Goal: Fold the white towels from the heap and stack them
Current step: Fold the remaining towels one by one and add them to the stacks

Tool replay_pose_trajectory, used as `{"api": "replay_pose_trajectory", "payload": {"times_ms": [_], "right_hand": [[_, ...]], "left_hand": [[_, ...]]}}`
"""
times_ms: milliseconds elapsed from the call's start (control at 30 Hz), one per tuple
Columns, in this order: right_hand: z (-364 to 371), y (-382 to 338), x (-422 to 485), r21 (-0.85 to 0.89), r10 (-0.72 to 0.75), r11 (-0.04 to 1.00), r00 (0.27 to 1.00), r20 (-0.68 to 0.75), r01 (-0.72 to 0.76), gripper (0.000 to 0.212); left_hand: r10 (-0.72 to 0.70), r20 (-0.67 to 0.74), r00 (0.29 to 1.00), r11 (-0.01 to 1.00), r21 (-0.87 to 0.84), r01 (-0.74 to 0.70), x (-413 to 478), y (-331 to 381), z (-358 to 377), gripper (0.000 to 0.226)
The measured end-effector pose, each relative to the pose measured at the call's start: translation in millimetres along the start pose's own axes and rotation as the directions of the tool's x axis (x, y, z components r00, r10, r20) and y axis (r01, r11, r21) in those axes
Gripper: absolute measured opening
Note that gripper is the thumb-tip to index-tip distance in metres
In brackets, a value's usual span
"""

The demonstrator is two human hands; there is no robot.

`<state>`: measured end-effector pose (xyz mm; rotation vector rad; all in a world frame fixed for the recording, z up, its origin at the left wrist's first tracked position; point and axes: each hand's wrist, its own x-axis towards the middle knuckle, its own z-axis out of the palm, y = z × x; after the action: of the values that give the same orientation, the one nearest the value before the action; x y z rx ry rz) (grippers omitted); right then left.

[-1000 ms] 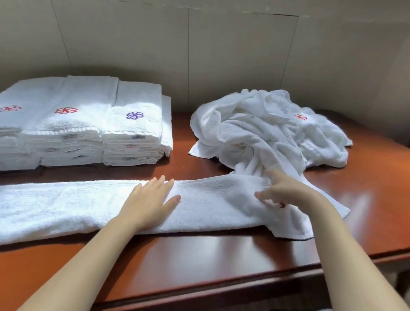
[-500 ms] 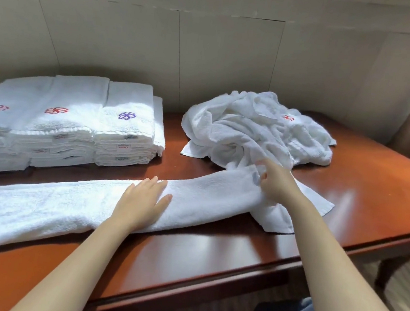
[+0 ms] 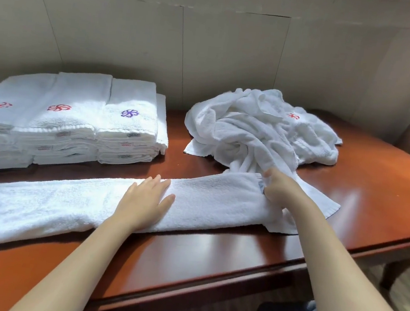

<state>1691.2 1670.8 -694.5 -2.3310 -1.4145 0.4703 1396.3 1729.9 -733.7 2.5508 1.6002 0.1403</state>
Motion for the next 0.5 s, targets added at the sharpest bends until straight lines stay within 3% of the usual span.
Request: {"api": "replay_pose_trajectory", "payload": {"times_ms": [167,333,500], "right_hand": [[-7,-7,-4,0.012,0.056,0.998,0.998,0.039,-0.056,0.034],[-12,-22,-10,-0.145,0.105,0.985,0.993,0.055,-0.096,0.010],[-16,-38,-18,-0.204,0.174,0.963,0.984,-0.030,-0.176,0.010]], "left_hand": [[0.018,0.046,0.999,1.000,-0.010,-0.018,-5,-1,-4,0.055],[0.024,0.077,0.997,0.999,0.019,-0.025,-15,-11,-12,0.056],[-0.090,0.029,0.996,0.990,0.107,0.087,-34,-43,-20,0.056]]}}
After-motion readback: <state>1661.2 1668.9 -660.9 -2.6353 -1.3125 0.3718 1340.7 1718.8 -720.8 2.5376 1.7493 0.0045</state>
